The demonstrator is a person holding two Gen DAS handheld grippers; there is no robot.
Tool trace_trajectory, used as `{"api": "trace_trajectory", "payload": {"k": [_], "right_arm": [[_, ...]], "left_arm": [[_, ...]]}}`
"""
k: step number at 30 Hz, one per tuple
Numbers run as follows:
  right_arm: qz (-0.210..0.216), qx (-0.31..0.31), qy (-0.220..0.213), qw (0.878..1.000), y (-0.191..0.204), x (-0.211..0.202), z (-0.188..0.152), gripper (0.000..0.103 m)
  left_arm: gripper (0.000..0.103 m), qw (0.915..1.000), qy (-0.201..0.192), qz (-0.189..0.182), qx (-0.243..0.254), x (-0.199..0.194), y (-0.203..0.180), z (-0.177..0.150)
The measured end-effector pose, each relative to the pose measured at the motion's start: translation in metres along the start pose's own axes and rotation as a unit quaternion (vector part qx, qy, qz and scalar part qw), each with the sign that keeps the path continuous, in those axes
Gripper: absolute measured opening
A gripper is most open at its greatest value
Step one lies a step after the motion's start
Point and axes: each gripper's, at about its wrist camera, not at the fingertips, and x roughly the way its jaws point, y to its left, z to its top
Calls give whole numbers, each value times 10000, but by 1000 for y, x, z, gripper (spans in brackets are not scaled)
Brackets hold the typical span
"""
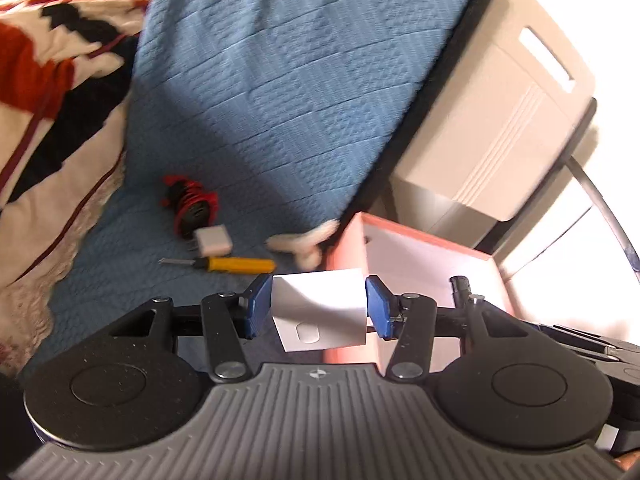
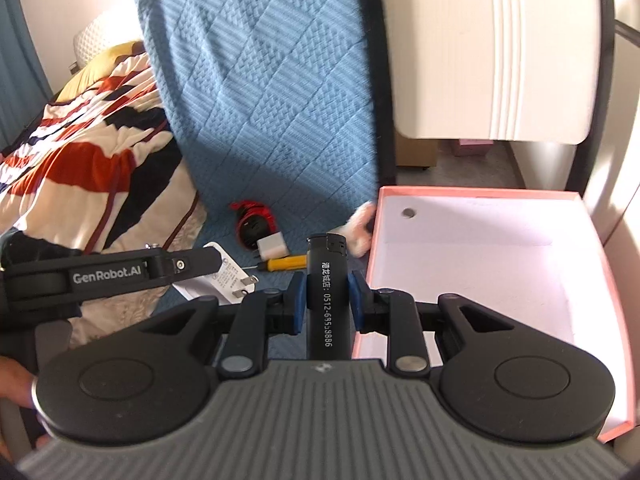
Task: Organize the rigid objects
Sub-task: 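Carry both held items over the pink box and open both grippers, then withdraw both open tools from the box back toward the cushion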
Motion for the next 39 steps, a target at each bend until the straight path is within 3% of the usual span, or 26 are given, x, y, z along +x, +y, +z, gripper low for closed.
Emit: {"api": "trace_trajectory", "payload": {"k": [6,16,28,39], "right_arm": [[-78,-88,-171,9998,-20,-11,9,27],[-333,136,-147,9992,-67,-1,-9,27],[-700,829,630,9921,-122,42,-73,27],[-829,1280,849,9847,-140,50,-96,27]], "left_arm": [[57,9978,-53,-649,-118,20,-31,2],[57,9966,245,-764,190,70,-71,-30],[57,9930,783,-704,544,127,-93,-76],[53,9905,865,-886,593,129,-97,-82]]}}
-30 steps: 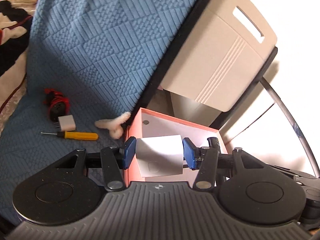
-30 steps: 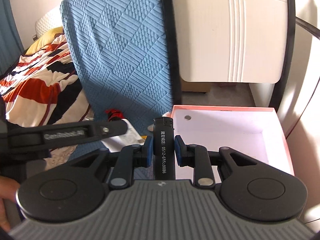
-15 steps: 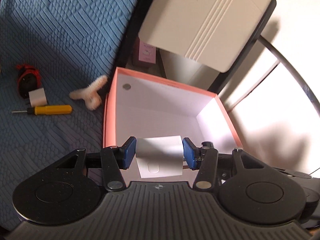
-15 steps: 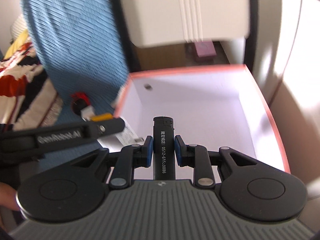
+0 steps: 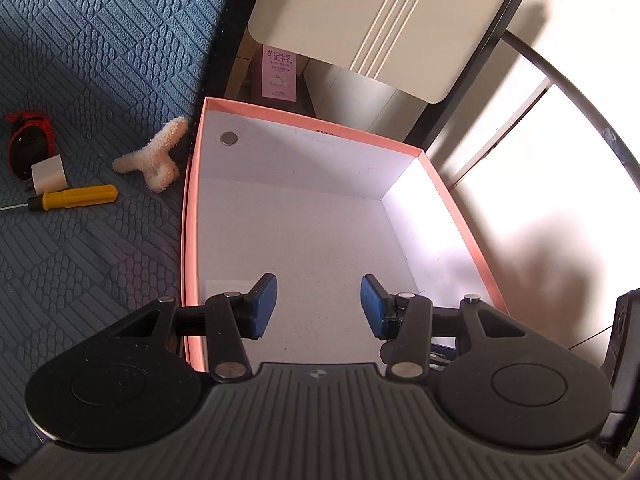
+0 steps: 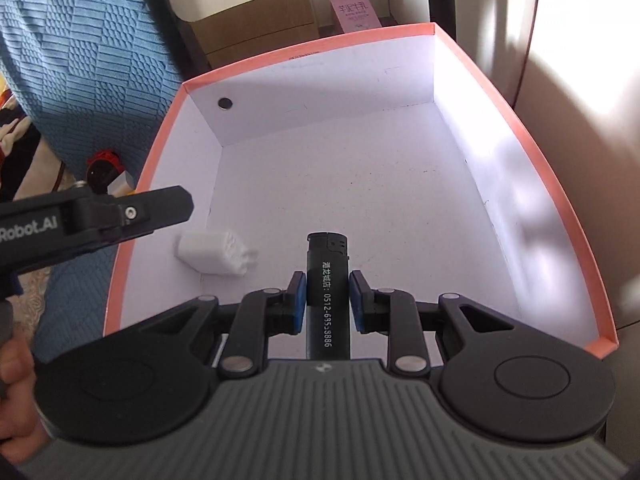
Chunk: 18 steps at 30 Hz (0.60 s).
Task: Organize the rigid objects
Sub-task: 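Withdraw both open tools from the box back toward the cushion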
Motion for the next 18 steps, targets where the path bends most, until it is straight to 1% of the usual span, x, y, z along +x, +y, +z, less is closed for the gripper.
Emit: {"api": "trace_trajectory", "payload": {"k": [4,8,14,18], "right_arm": [[-91,-9,-103,9999,4,-9,4,30],[-66,21,-257,9996,10,-25,13,30],[41,-99,-671,9977,28,-59,22,31],[115,-156,-930,9955,41,-80,28,31]], "left_arm": [[53,9999,-133,3,86,-16,-6,5],[53,9991,-314,28,272,-36,-12,11],[53,9976,-577,68,374,-72,-11,20],[53,9954,-823,149,471,-102,-7,27]]}}
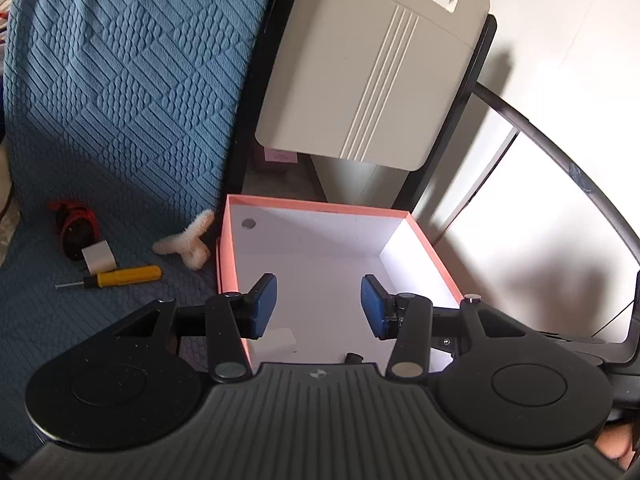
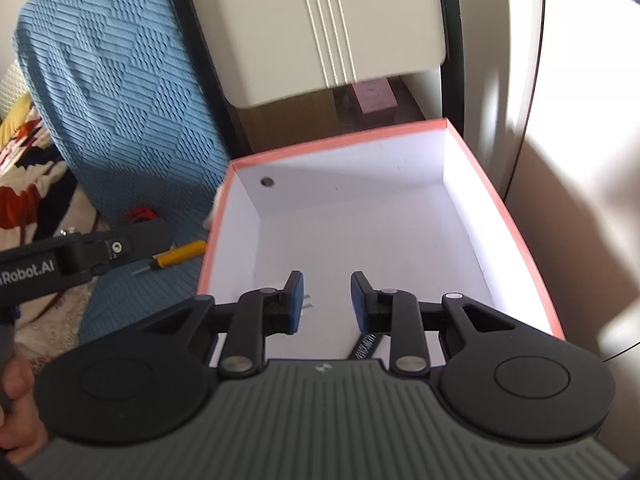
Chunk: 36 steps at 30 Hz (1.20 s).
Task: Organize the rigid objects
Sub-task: 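Withdraw both open tools from the box back toward the cushion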
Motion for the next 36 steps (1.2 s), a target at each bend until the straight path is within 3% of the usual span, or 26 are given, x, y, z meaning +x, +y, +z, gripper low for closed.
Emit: {"api": "trace_trajectory", "payload": {"k": [8,17,29,36], "right_arm": [[71,-193,-340,9992,27,-28,6,30],[234,-521,-546,9969,65,-47,-6,30],[369,-811,-683,9937,105,-49,-38,30],[451,-792,-531,9944,122,-30,-65,30]], "left_arm": [[53,9987,-507,76,-13,-54,20,16],[54,9969,-773,125,-1,-91,42,15],[54,9974,-707,131,10,-105,74,-13],[54,9968,-779,193,58,-111,97,-32]]}}
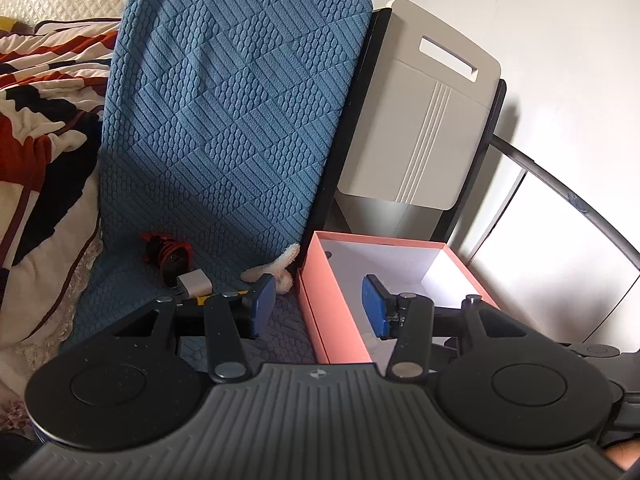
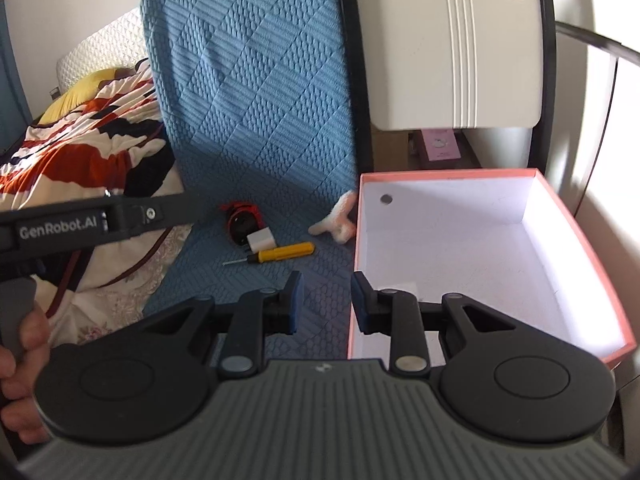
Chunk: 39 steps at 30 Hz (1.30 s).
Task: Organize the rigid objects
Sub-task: 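Withdraw both open tools from the box back toward the cushion, then move the left tool toward the red-black cable spool while the right tool approaches the plush toy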
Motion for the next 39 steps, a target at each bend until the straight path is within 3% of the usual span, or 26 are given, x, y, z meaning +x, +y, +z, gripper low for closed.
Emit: {"api": "trace_trajectory", "payload": {"k": [22,39], "right_arm": [[-169,53,141,9997,40,47,-59,30],[-7,-31,66,10000,52,70,-71,30]], "left_arm": [[54,9990,387,71,-223,19,66,-57],[54,9965,663,422,-275,57,94,-61]]}}
